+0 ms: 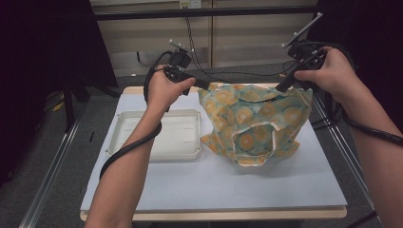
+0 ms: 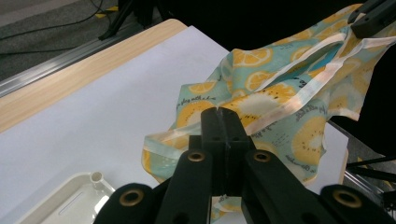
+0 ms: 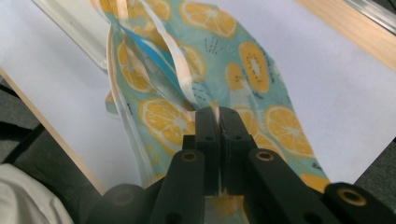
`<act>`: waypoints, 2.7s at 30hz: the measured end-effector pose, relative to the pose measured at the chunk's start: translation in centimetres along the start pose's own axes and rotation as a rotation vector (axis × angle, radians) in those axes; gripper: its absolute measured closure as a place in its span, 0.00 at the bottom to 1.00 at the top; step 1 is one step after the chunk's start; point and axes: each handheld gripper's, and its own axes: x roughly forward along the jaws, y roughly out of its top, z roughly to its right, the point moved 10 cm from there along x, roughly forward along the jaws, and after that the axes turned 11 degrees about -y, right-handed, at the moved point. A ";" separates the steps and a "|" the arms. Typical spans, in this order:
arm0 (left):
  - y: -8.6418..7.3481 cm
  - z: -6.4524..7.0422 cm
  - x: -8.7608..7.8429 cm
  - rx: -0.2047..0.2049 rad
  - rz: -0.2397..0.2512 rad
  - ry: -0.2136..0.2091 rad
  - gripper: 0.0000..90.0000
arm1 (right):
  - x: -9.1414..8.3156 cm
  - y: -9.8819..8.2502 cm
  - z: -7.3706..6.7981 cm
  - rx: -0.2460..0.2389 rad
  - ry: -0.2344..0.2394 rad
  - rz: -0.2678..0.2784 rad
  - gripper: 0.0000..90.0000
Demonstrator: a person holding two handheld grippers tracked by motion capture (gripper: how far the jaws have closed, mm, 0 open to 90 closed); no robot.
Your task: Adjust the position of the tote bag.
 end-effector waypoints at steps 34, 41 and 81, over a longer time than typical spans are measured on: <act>1.1 -0.2 3.5 0.032 -0.017 -0.015 1.00 | 3.0 -3.0 4.3 0.115 -0.040 -0.033 0.99; 0.5 0.3 4.4 0.033 -0.021 -0.017 0.98 | 3.5 -4.4 4.7 0.134 -0.042 -0.046 0.99; -3.3 0.7 5.0 0.048 -0.076 -0.015 0.44 | 3.9 -8.1 6.6 0.133 -0.080 -0.071 0.77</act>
